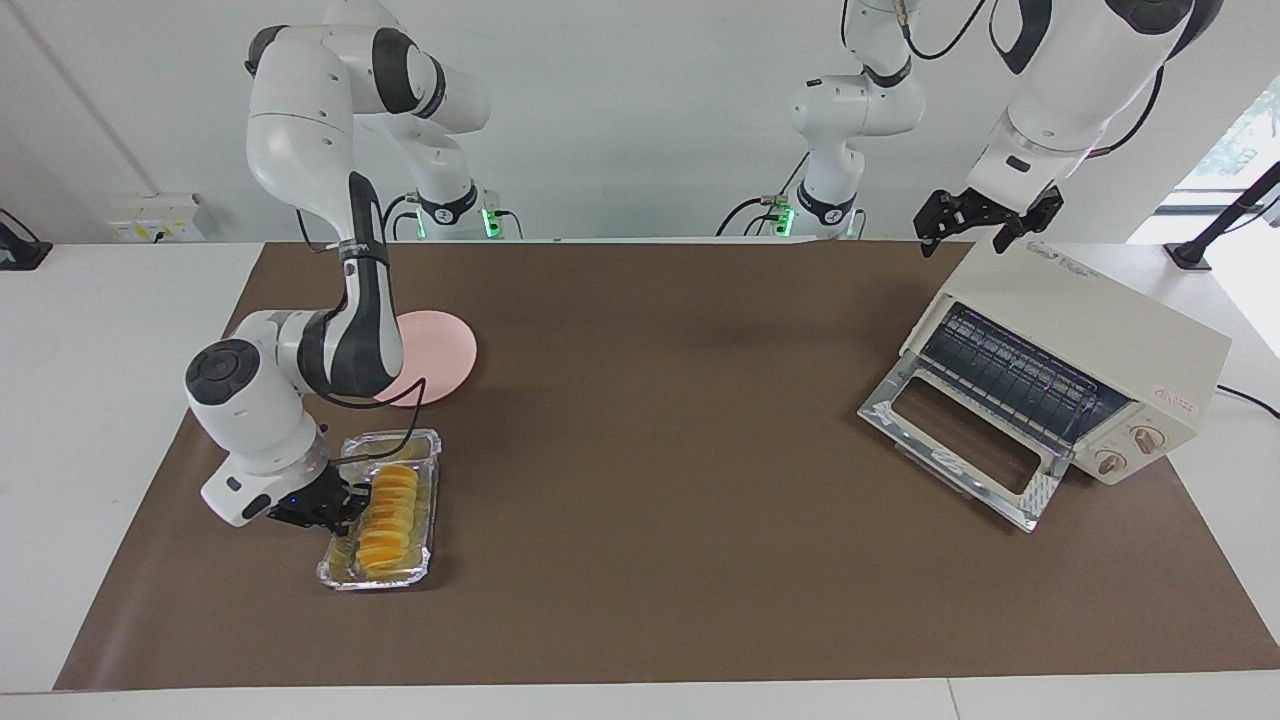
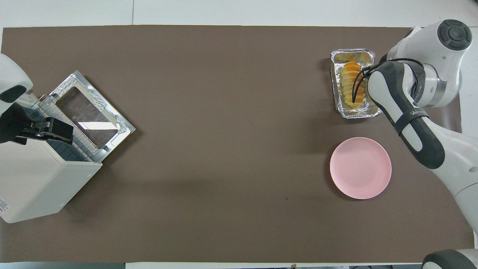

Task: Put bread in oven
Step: 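Lower the bread into the foil tray and open the right gripper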

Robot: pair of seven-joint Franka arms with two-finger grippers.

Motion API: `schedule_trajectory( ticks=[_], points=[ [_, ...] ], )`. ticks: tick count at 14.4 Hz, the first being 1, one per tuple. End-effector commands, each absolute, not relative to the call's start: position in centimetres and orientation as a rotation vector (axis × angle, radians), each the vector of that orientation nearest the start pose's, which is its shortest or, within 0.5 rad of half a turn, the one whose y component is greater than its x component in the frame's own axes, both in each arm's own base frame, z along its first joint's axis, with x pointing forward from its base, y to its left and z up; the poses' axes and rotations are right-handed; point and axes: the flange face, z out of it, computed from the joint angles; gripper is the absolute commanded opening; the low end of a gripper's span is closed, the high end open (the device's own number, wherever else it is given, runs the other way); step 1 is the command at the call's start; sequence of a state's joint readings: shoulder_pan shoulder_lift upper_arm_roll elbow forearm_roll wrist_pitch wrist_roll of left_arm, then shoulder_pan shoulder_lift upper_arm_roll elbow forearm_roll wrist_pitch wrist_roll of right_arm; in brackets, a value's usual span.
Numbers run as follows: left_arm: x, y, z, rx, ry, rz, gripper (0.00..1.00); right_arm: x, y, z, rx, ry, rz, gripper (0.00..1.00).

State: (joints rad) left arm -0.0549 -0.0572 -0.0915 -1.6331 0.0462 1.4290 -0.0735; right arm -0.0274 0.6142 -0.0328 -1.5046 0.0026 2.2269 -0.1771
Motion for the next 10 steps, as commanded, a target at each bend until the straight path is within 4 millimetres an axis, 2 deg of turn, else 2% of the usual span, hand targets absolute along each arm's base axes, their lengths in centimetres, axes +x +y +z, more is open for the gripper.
schedule_trajectory(
  ticks=[1, 4, 7, 10],
  points=[
    [50.5, -6.8, 61.6, -3.082, 0.097, 0.212, 1.0, 71.1, -4.1, 31.8, -3.154, -0.203, -0.152, 0.0],
    [50.5, -6.8, 61.6, -3.082, 0.097, 0.212, 1.0, 71.1, -4.0, 32.3, -3.146, -0.198, -0.12, 0.0],
    [50.5, -6.8, 61.6, -3.082, 0.097, 0.214, 1.0, 71.7, -3.5, 34.9, -3.129, -0.195, -0.067, 0.0],
    [50.5, -6.8, 61.6, -3.082, 0.097, 0.212, 1.0, 71.1, -1.4, 38.5, -3.118, -0.227, -0.058, 0.0]
  ],
)
